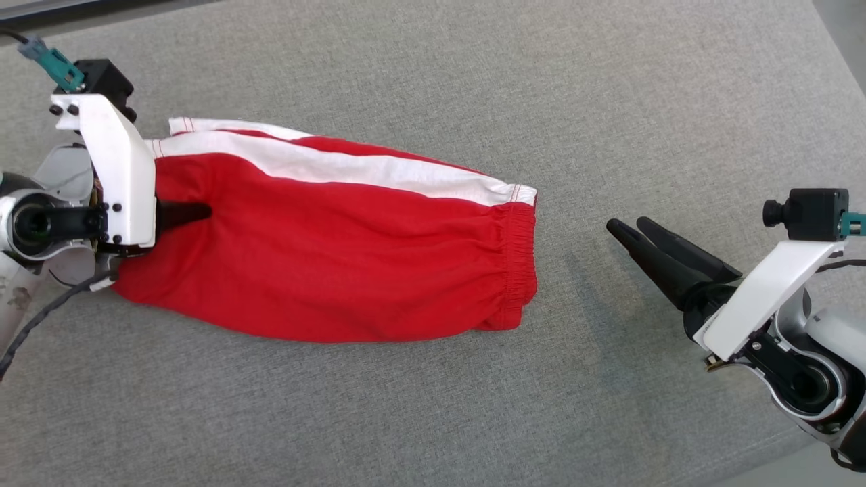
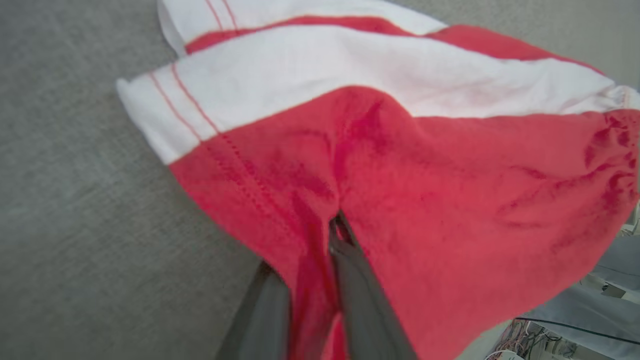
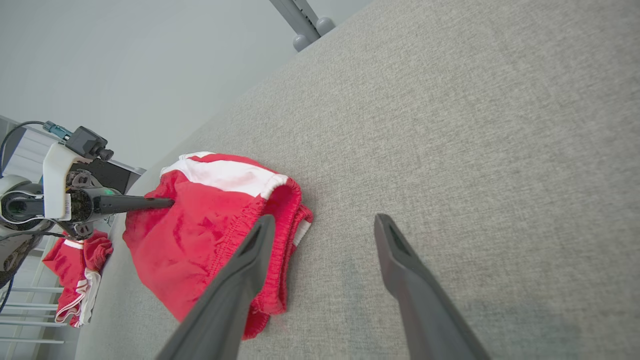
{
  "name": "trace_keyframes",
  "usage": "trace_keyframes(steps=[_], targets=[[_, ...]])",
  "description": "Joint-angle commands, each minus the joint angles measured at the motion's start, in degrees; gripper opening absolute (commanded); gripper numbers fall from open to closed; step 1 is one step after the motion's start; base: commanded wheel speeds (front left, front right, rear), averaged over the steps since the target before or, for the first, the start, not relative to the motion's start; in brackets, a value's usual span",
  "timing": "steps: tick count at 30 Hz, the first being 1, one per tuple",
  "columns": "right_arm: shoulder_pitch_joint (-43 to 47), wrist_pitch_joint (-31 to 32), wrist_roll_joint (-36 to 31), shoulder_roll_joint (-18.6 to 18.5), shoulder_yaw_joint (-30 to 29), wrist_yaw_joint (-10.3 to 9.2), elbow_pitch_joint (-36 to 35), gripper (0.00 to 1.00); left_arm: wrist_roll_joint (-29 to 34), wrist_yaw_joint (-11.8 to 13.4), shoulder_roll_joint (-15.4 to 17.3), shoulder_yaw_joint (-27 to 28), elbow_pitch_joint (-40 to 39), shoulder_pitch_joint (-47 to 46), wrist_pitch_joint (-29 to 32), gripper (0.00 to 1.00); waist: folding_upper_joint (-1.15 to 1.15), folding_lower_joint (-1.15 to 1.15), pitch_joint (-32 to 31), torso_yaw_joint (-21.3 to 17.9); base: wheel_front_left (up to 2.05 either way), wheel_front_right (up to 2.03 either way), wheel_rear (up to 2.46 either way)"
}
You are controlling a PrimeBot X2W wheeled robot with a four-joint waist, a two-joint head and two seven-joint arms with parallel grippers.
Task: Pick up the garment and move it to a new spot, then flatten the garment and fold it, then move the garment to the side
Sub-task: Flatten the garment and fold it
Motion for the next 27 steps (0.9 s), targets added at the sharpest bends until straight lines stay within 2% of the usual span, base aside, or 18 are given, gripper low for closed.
trace_keyframes(steps=[1, 11, 17, 24, 25, 26, 27], targets=[[0.5, -0.4, 0.3, 0.1, -0.1, 0.03, 0.2, 1.0, 0.1, 0.2, 0.2, -0.1, 0.1, 0.8, -0.2, 0.0, 0.0, 0.0, -0.6, 0.4, 0.0, 0.0, 0.0], [3.4, 0.7, 1.1, -1.0, 0.8, 0.03, 1.8, 1.0, -1.7, 0.1, 0.6, -1.6, -2.9, 6.2, 1.0, 0.0, 0.0, 0.0, -8.9, 5.2, 0.0, 0.0, 0.0], [5.2, 1.5, 1.8, -1.6, 1.1, 0.03, 2.4, 1.0, -2.9, 2.1, 2.8, -1.8, -6.5, 10.6, 1.1, 0.0, 0.0, 0.0, -12.7, 7.8, 0.0, 0.0, 0.0], [6.4, 2.1, 2.3, -2.5, 1.0, 0.03, 2.6, 1.0, -3.5, 4.0, 4.2, -1.7, -8.2, 15.8, -1.7, 0.0, 0.0, 0.0, -14.6, 8.8, 0.0, 0.0, 0.0], [6.4, 2.1, 2.3, -2.5, 1.0, 0.03, 2.6, 1.0, -3.2, 4.2, 4.2, -1.7, -8.0, 16.3, -2.4, 0.44, 0.0, 0.0, -14.7, 8.9, 0.0, 0.0, 0.0], [6.5, 2.3, 2.3, -2.6, 0.9, 0.03, 2.6, 1.0, -3.0, 4.2, 4.1, -1.6, -7.8, 16.7, -3.2, 1.0, 0.0, 0.0, -14.8, 8.9, 0.0, 0.0, 0.0], [6.6, 2.3, 2.3, -2.6, 0.9, 0.03, 2.6, 1.0, -2.9, 4.3, 4.0, -1.6, -7.4, 17.1, -3.8, 1.0, 0.0, 0.0, -14.9, 8.9, 0.0, 0.0, 0.0]])
